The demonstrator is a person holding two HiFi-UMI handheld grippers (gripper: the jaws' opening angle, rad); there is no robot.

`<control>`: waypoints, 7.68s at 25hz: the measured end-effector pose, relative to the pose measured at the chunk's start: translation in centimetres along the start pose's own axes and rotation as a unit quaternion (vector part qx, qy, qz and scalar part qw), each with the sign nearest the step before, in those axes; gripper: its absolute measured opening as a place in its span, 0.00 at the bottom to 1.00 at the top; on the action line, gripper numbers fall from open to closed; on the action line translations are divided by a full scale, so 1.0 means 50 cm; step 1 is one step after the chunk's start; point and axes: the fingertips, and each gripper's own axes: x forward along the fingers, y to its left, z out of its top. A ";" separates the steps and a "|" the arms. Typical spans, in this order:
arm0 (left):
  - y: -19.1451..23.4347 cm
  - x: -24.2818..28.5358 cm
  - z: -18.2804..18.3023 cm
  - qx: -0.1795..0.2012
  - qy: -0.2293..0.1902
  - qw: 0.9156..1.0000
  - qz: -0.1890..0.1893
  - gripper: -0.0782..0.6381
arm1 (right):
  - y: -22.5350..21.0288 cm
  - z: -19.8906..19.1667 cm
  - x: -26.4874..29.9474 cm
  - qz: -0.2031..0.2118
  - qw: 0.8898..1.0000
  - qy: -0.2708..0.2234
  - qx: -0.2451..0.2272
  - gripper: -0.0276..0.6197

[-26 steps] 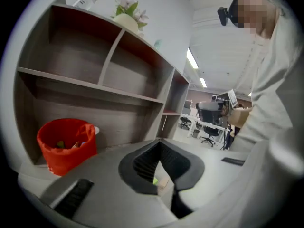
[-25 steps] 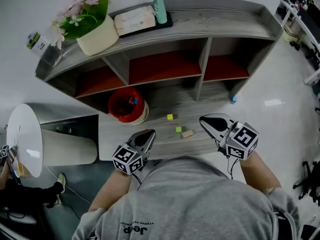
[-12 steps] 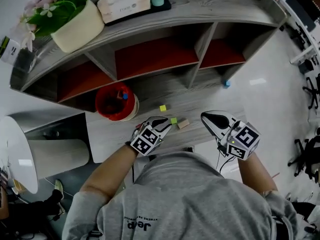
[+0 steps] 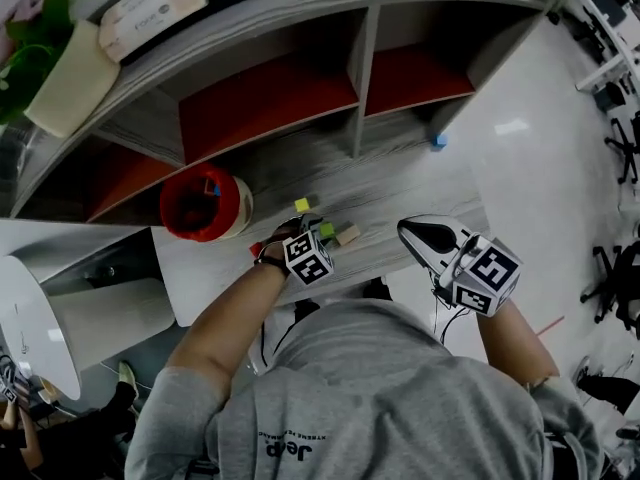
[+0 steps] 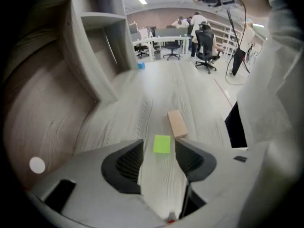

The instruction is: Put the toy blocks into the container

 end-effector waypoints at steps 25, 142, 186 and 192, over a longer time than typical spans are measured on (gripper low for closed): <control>0.104 -0.283 -0.013 -0.118 -0.087 0.984 0.099 0.35 | 0.065 0.077 0.125 0.056 0.997 -0.001 -0.049 0.04; 0.309 -0.547 -0.330 -0.294 -0.090 0.931 0.197 0.33 | 0.291 0.173 0.405 0.149 0.981 0.021 -0.125 0.04; 0.006 -0.139 -0.355 -0.194 -0.011 0.980 0.048 0.60 | 0.242 -0.144 0.439 0.152 0.978 0.118 -0.084 0.04; 0.006 -0.076 -0.384 -0.169 0.026 0.985 0.017 0.65 | 0.224 -0.177 0.415 0.141 0.980 0.128 -0.061 0.04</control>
